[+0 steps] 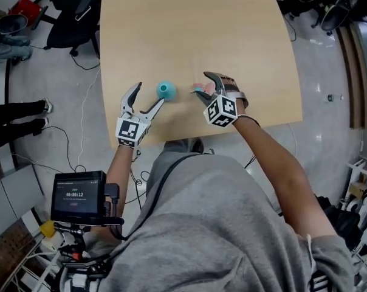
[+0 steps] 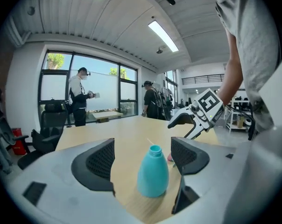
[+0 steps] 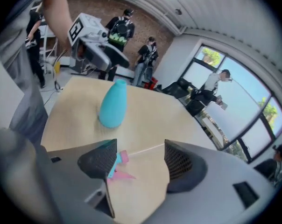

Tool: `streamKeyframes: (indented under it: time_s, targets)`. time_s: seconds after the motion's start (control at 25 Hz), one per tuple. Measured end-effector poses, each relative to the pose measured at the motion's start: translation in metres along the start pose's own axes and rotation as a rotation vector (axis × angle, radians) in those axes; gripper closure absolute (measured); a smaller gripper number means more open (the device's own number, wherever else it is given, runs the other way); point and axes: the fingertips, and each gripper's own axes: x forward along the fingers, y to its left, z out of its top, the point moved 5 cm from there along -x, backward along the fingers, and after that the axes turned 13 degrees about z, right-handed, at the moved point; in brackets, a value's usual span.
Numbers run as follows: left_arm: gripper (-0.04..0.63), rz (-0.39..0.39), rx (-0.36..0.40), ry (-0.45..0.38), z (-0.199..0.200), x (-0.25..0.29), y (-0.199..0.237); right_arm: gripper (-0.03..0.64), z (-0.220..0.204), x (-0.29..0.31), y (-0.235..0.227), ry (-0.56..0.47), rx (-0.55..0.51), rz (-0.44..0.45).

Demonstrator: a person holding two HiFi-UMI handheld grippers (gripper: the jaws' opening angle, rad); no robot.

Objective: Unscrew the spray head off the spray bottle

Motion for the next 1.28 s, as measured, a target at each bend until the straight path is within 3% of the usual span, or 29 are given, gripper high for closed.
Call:
streamKeyframes:
  time_s: [0.2, 0.24, 0.32, 0.4, 0.52, 0.68, 0.8, 0.92, 1.12, 1.28]
  targets:
    - [0.224, 0.110, -0.020, -0.120, 0.065, -0.053, 0.006, 0.310, 0.036, -0.091, -0.008, -0.212, 0.152, -0.156]
    - [0.224, 0.120, -0.019, -0.150, 0.077, -0.060, 0.006, 0.349, 0.042, -0.106, -0.008, -0.250, 0.174, -0.181]
    - [0.253, 0.133, -0.011, -0.205, 0.100, -0.074, 0.001, 0.533, 0.051, -0.136, -0.006, -0.325, 0.220, -0.220]
    - [0.366, 0.138, 0.008, -0.246, 0.124, -0.089, -0.010, 0.602, 0.058, -0.166, 0.000, -0.396, 0.268, -0.237]
    - [0.588, 0.143, 0.028, -0.281, 0.161, -0.114, -0.035, 0.612, 0.072, -0.219, 0.009, -0.507, 0.338, -0.244]
    - [0.592, 0.133, 0.016, -0.298, 0.199, -0.112, -0.051, 0.612, 0.085, -0.264, 0.001, -0.643, 0.417, -0.227]
    - [0.592, 0.012, -0.043, -0.328, 0.208, -0.044, -0.038, 0.612, 0.076, -0.260, -0.036, -0.633, 0.512, -0.251]
    - [0.592, -0.086, -0.082, -0.361, 0.223, 0.013, -0.011, 0.612, 0.083, -0.253, -0.078, -0.640, 0.535, -0.294]
    - [0.592, -0.105, -0.125, -0.357, 0.248, 0.000, -0.019, 0.612, 0.098, -0.284, -0.077, -0.648, 0.502, -0.274]
    - [0.592, -0.108, -0.110, -0.389, 0.260, -0.008, -0.023, 0.612, 0.102, -0.298, -0.074, -0.659, 0.469, -0.293]
